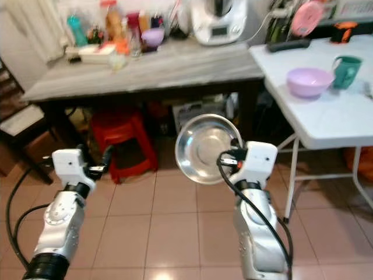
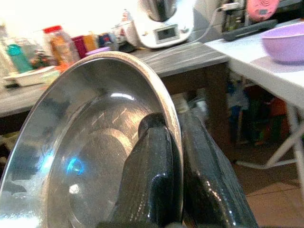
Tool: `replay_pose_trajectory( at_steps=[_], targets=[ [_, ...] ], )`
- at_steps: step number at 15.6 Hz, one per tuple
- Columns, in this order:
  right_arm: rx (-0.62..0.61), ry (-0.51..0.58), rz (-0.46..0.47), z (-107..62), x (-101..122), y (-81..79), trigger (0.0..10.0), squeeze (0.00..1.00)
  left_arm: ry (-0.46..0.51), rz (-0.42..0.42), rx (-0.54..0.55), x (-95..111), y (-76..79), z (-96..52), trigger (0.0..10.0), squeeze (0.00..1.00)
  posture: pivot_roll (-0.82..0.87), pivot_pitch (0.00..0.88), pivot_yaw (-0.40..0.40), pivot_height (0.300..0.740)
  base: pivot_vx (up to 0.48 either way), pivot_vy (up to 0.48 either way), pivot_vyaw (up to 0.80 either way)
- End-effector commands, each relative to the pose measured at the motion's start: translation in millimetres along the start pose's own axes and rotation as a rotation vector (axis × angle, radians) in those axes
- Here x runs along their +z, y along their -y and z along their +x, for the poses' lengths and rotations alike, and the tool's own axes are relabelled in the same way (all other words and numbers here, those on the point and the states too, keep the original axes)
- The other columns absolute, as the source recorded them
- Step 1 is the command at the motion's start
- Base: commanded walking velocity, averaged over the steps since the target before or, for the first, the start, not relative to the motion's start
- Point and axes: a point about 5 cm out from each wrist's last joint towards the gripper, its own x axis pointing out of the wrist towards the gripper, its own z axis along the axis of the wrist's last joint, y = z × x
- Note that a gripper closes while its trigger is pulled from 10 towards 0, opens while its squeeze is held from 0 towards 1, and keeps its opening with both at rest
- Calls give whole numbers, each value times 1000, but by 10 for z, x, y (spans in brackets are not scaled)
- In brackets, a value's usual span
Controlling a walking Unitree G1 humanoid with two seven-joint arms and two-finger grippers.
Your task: Setting the table
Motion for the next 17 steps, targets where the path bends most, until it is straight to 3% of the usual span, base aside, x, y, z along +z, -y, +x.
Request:
replay_pose_trajectory(
  at_steps=[1, 5, 9, 14, 17],
  targets=[
    [12, 27, 19, 20, 69, -51, 10000, 0, 10, 19, 4, 35, -68, 0, 10000, 0, -126, 2, 104, 740, 371, 0, 0],
    [13, 29, 14, 20, 67, -52, 10000, 0, 10, 17, -1, 28, -54, -3, 10000, 0, -125, 0, 107, 740, 392, 0, 0],
    [6, 28, 14, 27, 50, -45, 10000, 0, 9, 16, -13, 29, -33, 10, 10000, 0, -125, 0, 110, 740, 397, 0, 555],
    [-14, 15, 18, 15, 22, -12, 10000, 0, 2, 13, -23, 12, -16, 0, 10000, 0, -126, 0, 111, 740, 395, 0, 0],
    [-30, 14, 23, 27, 19, 15, 10000, 0, 1, 8, -27, 6, 8, 1, 10000, 0, -126, 0, 110, 740, 395, 0, 679]
  ],
)
